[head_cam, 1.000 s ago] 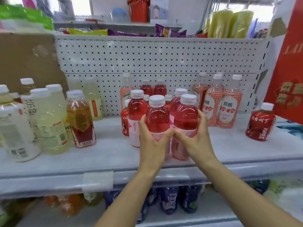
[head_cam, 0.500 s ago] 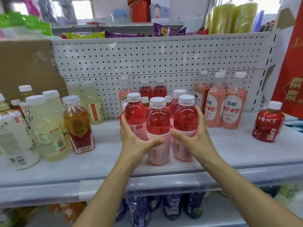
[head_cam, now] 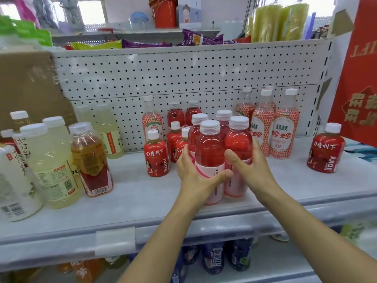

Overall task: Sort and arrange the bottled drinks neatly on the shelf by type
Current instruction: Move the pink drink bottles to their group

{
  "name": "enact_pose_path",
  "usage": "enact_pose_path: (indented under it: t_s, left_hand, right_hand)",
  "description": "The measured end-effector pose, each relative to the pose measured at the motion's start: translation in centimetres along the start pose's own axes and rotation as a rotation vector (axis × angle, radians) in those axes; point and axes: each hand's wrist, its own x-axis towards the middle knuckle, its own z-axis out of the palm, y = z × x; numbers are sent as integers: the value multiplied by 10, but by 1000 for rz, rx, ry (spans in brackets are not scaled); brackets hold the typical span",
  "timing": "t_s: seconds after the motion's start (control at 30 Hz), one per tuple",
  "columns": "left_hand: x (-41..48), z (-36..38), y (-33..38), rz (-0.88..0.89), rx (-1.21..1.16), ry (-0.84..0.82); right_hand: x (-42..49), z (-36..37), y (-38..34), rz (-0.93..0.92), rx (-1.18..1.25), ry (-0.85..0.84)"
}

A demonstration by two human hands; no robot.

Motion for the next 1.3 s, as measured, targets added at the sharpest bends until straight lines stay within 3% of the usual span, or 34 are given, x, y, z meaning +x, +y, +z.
enact_pose_path:
  t_s: [0.27,0.33,0.43,0.5,0.63,0.77,1.0,1.1,1.3]
  left_hand:
    - [-3,-12,-1,-8,10,-53]
    - [0,-26,-3,37,4,51]
    - [24,-59,-10,92,55,346]
    - [50,-84,-16,51,94,418]
    - [90,-108,-27,-46,126,249]
    - [104,-116,-33,-68,147,119]
    - [81,-139,-35,18,233,122]
    - [63,-150,-37,56,231,124]
    - [43,-165,-33,61,216,89]
  right_hand:
    - [-7,4,-7,1,-34,50]
    - [-9,5,-13,-45,-67,117]
    - [-7,6,-27,-163,-187,207]
    - [-2,8,-39,-284,-279,242]
    - [12,21,-73,-545,-479,260]
    - [29,44,-105,-630,-698,116]
    - [71,107,-141,-487,-1218,-333]
    - [93,139,-135,-308,-1478,-494]
    - [117,161,-106,48,-1725,-616]
